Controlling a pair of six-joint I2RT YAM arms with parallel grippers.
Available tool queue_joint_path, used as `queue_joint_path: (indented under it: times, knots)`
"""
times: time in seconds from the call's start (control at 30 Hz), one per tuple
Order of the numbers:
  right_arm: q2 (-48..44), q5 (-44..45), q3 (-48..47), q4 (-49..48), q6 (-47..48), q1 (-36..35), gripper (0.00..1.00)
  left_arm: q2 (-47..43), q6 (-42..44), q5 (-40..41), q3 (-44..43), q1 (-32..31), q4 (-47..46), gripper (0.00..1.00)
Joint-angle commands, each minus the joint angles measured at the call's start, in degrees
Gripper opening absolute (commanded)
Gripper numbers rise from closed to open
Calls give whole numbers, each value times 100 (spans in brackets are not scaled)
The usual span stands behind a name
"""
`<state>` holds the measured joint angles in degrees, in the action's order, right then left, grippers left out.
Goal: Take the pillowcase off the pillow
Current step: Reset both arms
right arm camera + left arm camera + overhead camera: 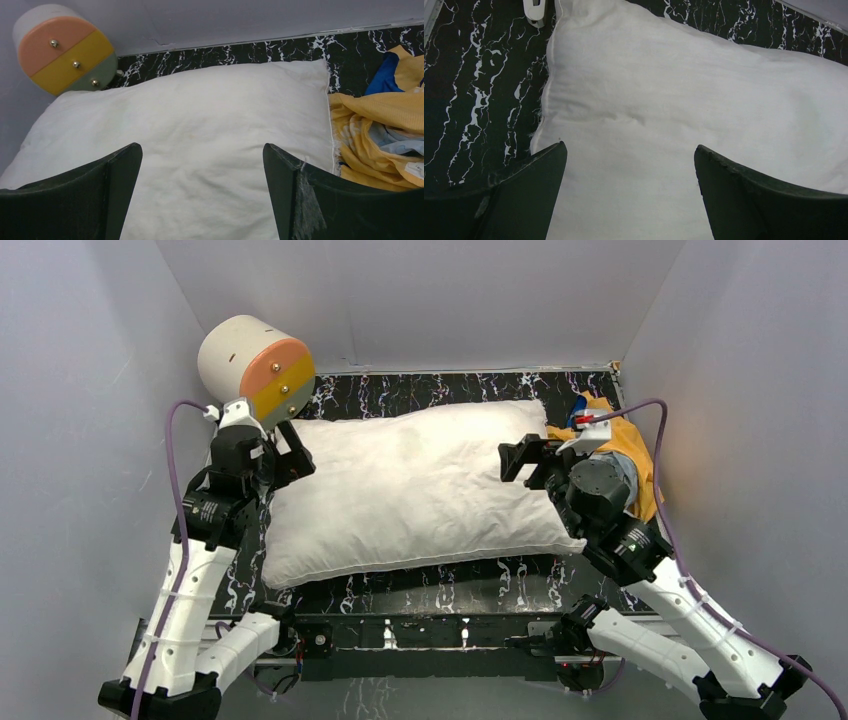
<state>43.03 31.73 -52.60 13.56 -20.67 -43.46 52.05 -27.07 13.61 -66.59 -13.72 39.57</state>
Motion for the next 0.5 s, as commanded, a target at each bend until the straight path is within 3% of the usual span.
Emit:
queue_joint_path:
  times: [0.0, 0.47]
  knots:
    - [-264, -82, 21, -250, -60, 9, 99, -258, 82, 229, -85, 1, 79, 98]
    - [-223, -168, 31, 230, -130, 12, 99, -252, -29, 11, 9, 3, -210, 98]
